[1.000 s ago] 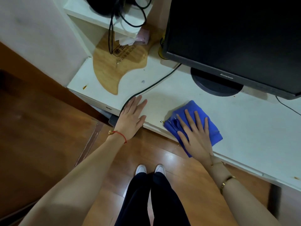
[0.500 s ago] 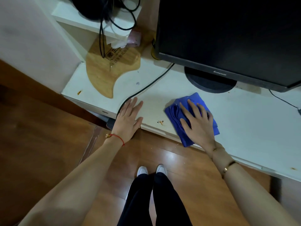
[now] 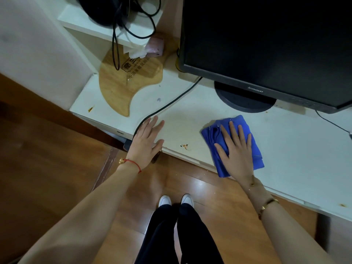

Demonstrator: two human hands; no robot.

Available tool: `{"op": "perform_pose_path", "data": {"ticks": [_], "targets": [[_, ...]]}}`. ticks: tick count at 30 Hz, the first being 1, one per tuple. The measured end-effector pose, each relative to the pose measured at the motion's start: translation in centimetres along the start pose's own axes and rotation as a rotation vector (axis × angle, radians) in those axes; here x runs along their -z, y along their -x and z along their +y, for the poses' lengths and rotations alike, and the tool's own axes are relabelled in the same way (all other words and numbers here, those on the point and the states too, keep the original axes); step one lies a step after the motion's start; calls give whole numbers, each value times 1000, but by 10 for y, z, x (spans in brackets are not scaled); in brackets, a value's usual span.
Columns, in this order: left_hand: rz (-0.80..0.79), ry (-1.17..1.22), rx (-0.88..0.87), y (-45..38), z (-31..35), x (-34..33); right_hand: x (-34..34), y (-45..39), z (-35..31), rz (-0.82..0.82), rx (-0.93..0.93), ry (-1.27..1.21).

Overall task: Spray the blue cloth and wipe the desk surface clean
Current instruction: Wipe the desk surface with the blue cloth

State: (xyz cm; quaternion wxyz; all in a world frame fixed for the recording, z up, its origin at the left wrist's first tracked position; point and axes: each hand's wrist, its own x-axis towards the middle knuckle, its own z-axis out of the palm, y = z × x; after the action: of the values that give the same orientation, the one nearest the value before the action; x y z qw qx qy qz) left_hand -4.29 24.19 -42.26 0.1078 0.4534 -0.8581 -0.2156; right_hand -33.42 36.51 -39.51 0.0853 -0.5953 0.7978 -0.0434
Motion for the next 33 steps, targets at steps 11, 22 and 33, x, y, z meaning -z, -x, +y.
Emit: {"op": "perform_pose_path", "data": {"ticks": [11,22,33], "targets": [[-49,-100,-8,-1,1,2,-13,12,-29,-24,171,-30],[-203,-316,-347,-34,-20,27,-21,-27,-90,52,-130,-103],[-313,-363,-397,-50,-61,39,-24,10,-78,110,-371,-80]]}}
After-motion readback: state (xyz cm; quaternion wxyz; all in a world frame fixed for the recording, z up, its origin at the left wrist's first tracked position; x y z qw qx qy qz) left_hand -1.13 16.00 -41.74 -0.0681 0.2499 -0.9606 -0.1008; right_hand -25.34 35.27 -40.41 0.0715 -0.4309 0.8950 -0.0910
